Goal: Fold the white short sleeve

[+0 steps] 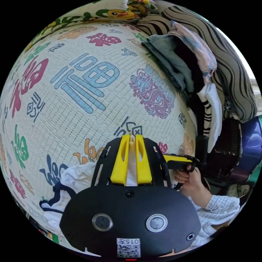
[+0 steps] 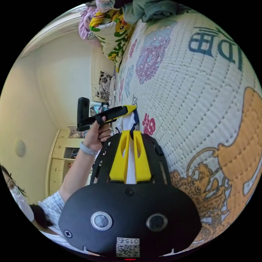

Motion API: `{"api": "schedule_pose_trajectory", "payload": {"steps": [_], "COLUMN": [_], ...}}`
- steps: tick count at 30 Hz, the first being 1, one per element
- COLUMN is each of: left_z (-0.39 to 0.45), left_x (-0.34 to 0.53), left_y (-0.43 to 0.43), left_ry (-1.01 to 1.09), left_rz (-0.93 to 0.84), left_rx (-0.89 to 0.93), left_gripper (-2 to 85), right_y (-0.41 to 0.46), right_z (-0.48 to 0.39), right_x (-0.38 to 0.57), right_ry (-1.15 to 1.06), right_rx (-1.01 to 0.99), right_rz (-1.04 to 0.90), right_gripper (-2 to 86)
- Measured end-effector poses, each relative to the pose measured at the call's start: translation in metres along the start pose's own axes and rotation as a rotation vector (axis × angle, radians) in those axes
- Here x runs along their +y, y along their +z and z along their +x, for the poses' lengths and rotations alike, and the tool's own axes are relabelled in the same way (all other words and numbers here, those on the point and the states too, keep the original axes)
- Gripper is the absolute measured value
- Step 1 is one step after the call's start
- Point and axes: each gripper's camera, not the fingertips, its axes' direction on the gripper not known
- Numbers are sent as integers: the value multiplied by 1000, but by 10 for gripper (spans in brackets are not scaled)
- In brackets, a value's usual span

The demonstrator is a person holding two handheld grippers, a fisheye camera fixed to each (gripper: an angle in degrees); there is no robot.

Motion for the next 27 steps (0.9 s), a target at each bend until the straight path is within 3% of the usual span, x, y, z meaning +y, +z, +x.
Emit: {"api": "schedule_pose_trajectory", "payload": {"steps": [6, 10, 15, 19, 27], "left_z": [-16, -33, -72, -95, -62], "left_x": [49, 127, 217, 277, 304], "left_y": [-39, -73, -66, -55, -75], "left_ry": [119, 179, 62, -73, -47], "left_rz": [215, 375, 378, 357, 442], "left_rx": [187, 266, 202, 146, 11], "left_gripper": [2, 10, 45, 73, 99], "right_y": [-25, -6, 73, 129, 169], "right_z": [-49, -103, -132, -135, -140], "right_x": [17, 49, 95, 127, 114], "right_ry": [-205, -468, -735, -822, -777], "right_rx": [61, 205, 397, 561, 681], "right_rz": [91, 13, -221, -394, -276], "right_gripper": [7, 9, 25, 52, 65]}}
